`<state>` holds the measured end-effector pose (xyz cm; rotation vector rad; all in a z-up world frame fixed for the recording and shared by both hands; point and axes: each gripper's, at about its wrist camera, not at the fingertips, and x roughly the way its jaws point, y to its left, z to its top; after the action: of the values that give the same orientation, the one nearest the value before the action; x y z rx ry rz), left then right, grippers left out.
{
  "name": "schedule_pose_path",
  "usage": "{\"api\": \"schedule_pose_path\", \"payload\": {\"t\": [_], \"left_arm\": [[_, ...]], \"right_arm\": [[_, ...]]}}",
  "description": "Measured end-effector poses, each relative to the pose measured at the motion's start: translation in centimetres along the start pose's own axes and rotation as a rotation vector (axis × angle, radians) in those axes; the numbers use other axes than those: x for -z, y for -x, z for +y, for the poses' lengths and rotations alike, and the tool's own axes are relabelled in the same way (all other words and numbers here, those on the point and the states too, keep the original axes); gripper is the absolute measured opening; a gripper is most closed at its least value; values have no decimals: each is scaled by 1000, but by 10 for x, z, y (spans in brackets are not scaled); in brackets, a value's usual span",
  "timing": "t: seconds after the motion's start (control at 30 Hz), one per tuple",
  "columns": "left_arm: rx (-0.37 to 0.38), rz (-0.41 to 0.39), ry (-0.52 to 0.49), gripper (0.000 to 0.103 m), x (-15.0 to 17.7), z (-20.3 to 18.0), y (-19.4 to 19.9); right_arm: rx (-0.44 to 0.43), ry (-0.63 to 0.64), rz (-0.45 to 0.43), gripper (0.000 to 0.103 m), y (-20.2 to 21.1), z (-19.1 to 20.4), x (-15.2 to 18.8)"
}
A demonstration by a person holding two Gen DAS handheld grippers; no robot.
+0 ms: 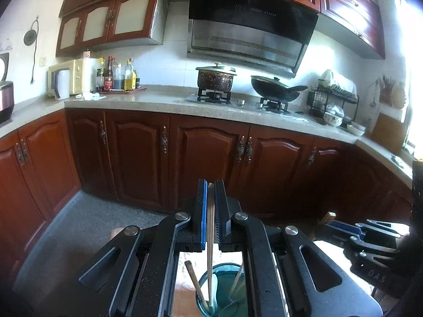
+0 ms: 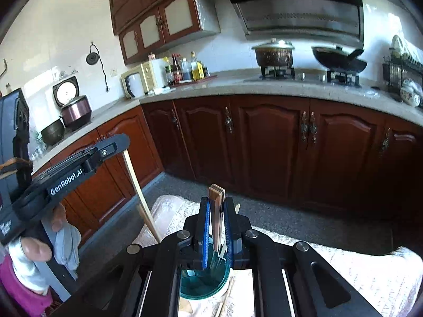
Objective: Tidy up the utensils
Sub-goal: 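Lift both held chopsticks and carry them over the teal-rimmed holder, then lower the chopsticks into the holder and open both grippers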
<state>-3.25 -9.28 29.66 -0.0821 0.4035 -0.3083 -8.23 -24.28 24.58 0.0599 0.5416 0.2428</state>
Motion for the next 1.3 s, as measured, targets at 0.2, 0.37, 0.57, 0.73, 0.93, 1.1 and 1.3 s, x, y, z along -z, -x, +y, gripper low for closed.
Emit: {"api": "schedule_pose_path", "payload": {"t": [0.2, 0.37, 0.57, 0.73, 0.93, 1.1, 1.3], "left_arm": [[-11, 40, -17, 4, 26, -4, -22], [6, 87, -27, 4, 41, -7, -29], [6, 167, -22, 4, 63, -10, -43], [-2, 178, -27, 4, 73, -12, -44], [18, 199, -18, 4, 71, -12, -41], [30, 210, -8, 11, 69, -10, -36], [58, 200, 2, 37, 67, -11, -22]], "right_arm": [[-24, -21, 74, 9, -32, -8, 15], [-52, -47, 122, 9, -51, -18, 24], [-67, -60, 157, 10, -68, -20, 32], [-78, -75, 188, 10, -82, -21, 42], [-105, -134, 189, 17, -79, -30, 43], [-102, -152, 172, 31, -69, -33, 44], [-95, -159, 167, 31, -54, -32, 52]]}}
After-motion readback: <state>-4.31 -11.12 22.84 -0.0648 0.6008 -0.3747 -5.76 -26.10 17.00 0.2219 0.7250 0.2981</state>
